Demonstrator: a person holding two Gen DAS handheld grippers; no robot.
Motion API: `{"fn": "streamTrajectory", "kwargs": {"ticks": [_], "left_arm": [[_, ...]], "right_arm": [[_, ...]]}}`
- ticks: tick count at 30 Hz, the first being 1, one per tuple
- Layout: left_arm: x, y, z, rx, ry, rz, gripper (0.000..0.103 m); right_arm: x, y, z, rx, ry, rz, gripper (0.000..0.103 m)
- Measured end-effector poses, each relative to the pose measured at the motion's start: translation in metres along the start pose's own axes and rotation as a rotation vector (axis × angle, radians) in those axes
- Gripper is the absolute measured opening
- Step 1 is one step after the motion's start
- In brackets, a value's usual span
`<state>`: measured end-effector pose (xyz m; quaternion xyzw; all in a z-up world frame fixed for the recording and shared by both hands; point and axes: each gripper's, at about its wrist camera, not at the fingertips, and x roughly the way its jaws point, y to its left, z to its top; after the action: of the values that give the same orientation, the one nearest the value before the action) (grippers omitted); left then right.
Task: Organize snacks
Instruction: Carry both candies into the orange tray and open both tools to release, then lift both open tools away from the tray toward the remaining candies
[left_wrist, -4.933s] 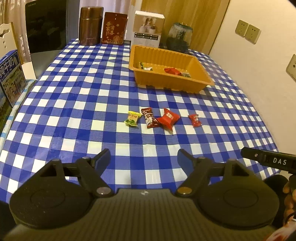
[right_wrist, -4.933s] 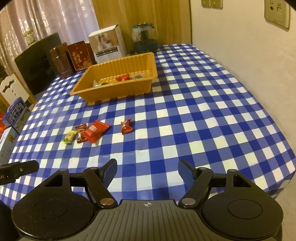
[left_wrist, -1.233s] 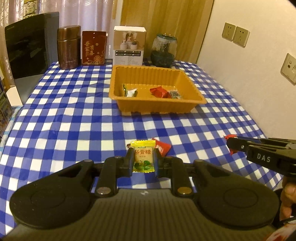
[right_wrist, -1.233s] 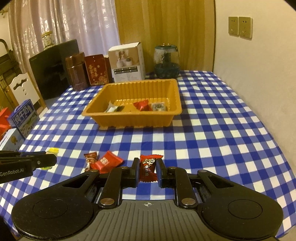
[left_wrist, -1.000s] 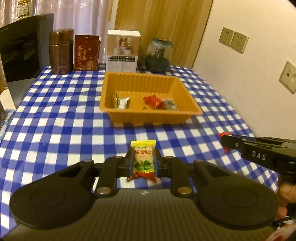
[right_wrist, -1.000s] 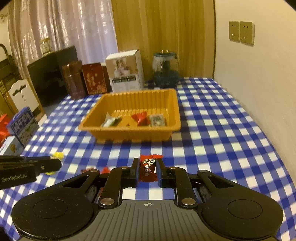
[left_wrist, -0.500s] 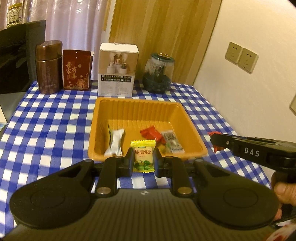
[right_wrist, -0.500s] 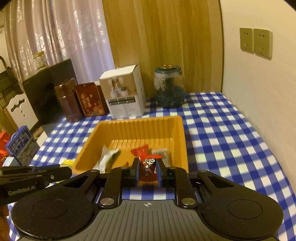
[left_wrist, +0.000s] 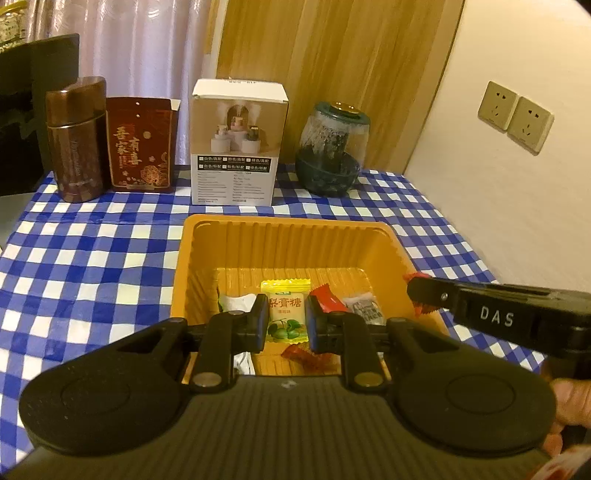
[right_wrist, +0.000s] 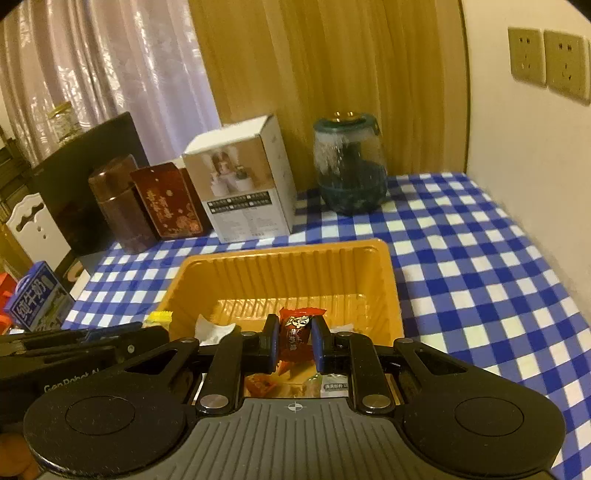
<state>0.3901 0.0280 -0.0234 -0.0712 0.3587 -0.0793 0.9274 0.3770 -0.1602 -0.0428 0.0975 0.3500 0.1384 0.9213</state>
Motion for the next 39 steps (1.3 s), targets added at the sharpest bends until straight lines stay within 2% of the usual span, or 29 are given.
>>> {"fn": "streamTrajectory", "kwargs": {"ticks": [4,6,10,13,36,37,38,39], "left_arm": [[0.016,0.001,0.001,-0.014,0.019,-0.008,0.019],[0.02,0.003,0.002,-0.021,0.021,0.003,0.032],[0.017,0.01,-0.001,-0.026,0.014,0.037,0.032],[0.014,0.018,-0.005,-0.056,0.022,0.036,0.032],[0.007,0.017,-0.008,-0.028,0.03,0.049,0.032],[0.007,0.018,-0.008,-0.029,0.031,0.05,0.032],[0.006,0.019,-0.009,-0.03,0.031,0.052,0.032],[0.006,0.02,-0.01,-0.03,0.031,0.055,0.032]], "right_arm": [[0.011,-0.006,-0.001,0.02,0.016,-0.002,0.019],[0.015,-0.007,-0.001,0.026,0.019,-0.003,0.019],[0.017,-0.01,-0.001,0.031,0.02,-0.003,0.019],[0.018,-0.011,-0.002,0.037,0.022,-0.001,0.019],[0.023,0.003,0.006,0.043,0.017,0.049,0.02],[0.025,0.002,0.007,0.052,0.021,0.055,0.022],[0.026,0.0,0.008,0.064,0.024,0.058,0.034],[0.025,-0.002,0.008,0.078,0.019,0.06,0.052]]}}
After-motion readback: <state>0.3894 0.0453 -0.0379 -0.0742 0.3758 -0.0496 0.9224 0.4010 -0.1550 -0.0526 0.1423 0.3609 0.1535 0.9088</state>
